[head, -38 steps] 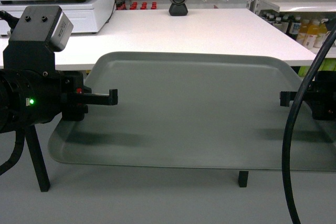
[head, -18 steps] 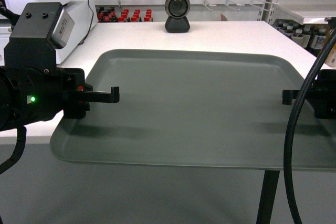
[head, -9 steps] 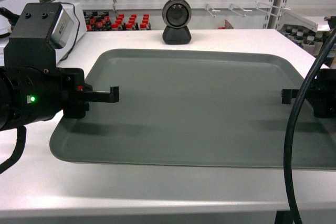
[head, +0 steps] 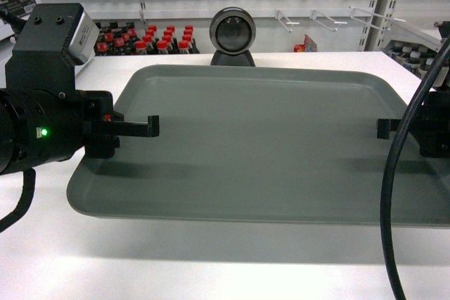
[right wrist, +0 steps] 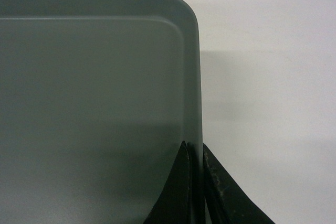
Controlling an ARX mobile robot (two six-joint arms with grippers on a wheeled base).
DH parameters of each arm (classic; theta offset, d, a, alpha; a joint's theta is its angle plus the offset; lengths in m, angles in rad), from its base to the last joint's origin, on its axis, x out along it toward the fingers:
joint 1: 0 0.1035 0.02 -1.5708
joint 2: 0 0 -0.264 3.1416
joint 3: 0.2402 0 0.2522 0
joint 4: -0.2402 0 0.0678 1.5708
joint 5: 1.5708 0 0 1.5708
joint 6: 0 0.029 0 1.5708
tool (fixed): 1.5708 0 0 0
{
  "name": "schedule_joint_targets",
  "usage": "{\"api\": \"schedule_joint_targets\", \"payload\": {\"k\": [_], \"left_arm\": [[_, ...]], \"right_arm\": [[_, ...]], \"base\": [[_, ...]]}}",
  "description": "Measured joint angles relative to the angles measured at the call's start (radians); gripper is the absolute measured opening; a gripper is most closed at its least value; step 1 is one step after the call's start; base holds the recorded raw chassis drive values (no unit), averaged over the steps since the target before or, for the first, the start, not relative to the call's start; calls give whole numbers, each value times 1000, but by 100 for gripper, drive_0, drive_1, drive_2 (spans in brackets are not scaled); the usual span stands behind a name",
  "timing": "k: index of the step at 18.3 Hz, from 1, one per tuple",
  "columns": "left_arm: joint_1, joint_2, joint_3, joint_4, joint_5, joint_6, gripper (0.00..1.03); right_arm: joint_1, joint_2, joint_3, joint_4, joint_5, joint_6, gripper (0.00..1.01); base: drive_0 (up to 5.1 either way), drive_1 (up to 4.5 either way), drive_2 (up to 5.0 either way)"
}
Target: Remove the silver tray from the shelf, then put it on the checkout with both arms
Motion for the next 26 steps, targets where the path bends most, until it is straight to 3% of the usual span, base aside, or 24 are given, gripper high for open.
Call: {"api": "schedule_joint_targets", "payload": {"k": [20,21,23,26], "left_arm": [[0,1,0,-2,0,0,3],[-5,2,-4,17,-23,-14,3],[-31,6,1,63,-184,-75,3],[-42,25,12,47,-207,-110,3]], "right_arm": [[0,0,1,-4,0,0,3],[1,17,-23,117,13,8,3],[7,69,-48,323,23,27,3],[-10,87,-23,279,-24,26,3]], "base": [[0,0,0],[0,0,0],[0,0,0],[0,0,0]]}}
